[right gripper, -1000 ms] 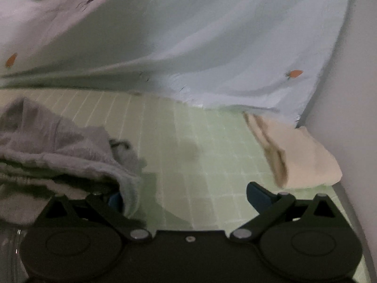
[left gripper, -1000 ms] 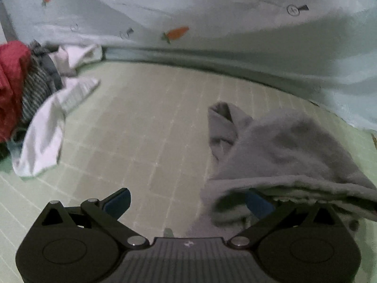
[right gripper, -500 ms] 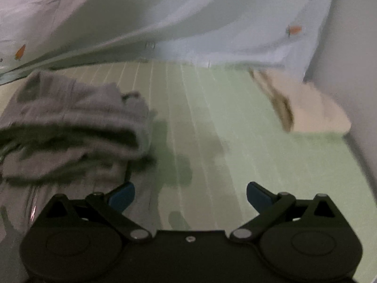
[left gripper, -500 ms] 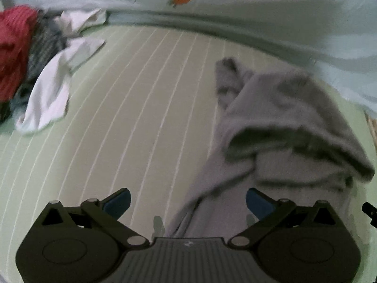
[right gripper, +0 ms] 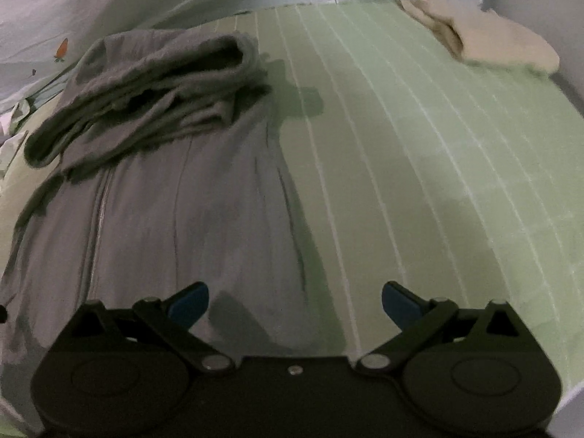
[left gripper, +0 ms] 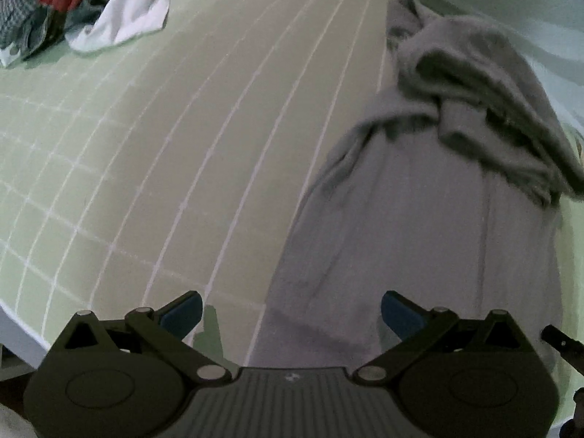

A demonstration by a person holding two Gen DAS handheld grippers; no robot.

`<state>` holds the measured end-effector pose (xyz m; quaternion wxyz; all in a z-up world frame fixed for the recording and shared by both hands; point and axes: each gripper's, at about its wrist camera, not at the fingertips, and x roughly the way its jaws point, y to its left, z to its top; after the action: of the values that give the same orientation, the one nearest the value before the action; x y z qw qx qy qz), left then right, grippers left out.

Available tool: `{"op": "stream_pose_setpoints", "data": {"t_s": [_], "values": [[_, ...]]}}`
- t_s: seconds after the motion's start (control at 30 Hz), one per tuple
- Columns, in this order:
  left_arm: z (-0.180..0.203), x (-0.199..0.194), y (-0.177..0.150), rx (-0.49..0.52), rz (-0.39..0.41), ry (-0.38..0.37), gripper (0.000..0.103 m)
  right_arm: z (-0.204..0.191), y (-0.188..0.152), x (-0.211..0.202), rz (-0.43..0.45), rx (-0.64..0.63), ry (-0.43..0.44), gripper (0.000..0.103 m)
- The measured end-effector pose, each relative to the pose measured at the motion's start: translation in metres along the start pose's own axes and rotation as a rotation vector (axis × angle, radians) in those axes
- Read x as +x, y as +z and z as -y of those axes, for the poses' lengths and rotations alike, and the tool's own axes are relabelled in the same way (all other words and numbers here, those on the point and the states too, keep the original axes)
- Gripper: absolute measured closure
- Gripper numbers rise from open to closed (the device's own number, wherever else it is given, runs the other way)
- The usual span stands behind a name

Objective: Fold clothes

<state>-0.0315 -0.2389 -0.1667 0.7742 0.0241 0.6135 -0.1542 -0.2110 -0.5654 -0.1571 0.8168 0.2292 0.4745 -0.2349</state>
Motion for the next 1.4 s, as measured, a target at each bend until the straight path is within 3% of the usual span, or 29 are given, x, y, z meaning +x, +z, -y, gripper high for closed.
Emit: {"op": "stream_pose_setpoints", "data": {"t_s": [0.13, 0.3, 0.4, 0.47, 0.5, 0.53, 0.6, 0.63, 0.67, 0.73, 0.97, 1.23, 1.4], "values": [[-0.003, 0.008, -0.022, 0.021, -0.048, -0.018, 0.0, 0.006, -0.026, -0.005, -0.016, 0.005, 0.04, 0.0], [0.008, 0.008, -0.046, 0.131, -0.012, 0.006, 0.0, -0.004, -0.057, -0.009, 0.007, -0.11, 0.036, 0.0], [0.016, 0.009, -0.057, 0.169, 0.001, -0.002, 0.001, -0.011, -0.072, -0.011, 0.015, -0.162, 0.079, 0.003], [0.023, 0.008, -0.064, 0.209, 0.018, -0.009, 0.005, -0.015, -0.078, -0.015, 0.032, -0.201, 0.093, 0.018], [0.027, 0.006, -0.067, 0.233, 0.038, -0.001, 0.015, -0.018, -0.079, -0.017, 0.042, -0.221, 0.1, 0.035], [0.031, 0.004, -0.07, 0.256, 0.058, 0.008, 0.021, -0.019, -0.08, -0.018, 0.051, -0.23, 0.113, 0.062], [0.033, 0.0, -0.07, 0.264, 0.075, -0.014, 0.051, -0.016, -0.077, -0.02, 0.054, -0.203, 0.156, 0.083], [0.034, -0.002, -0.07, 0.268, 0.083, -0.026, 0.061, -0.015, -0.076, -0.02, 0.053, -0.19, 0.175, 0.086], [0.033, -0.004, -0.068, 0.253, 0.083, -0.043, 0.077, -0.014, -0.075, -0.021, 0.054, -0.182, 0.19, 0.087], [0.03, -0.008, -0.063, 0.22, 0.08, -0.08, 0.085, -0.014, -0.072, -0.026, 0.073, -0.188, 0.21, 0.089], [0.048, -0.043, -0.032, 0.148, 0.189, -0.161, 0.087, -0.013, -0.033, -0.063, 0.245, -0.15, 0.331, 0.091], [0.064, -0.086, 0.048, 0.044, 0.364, -0.247, 0.09, -0.018, 0.049, -0.082, 0.401, -0.074, 0.406, 0.093], [0.075, -0.095, 0.102, -0.003, 0.432, -0.281, 0.094, -0.022, 0.105, -0.074, 0.464, -0.073, 0.386, 0.093]]}}
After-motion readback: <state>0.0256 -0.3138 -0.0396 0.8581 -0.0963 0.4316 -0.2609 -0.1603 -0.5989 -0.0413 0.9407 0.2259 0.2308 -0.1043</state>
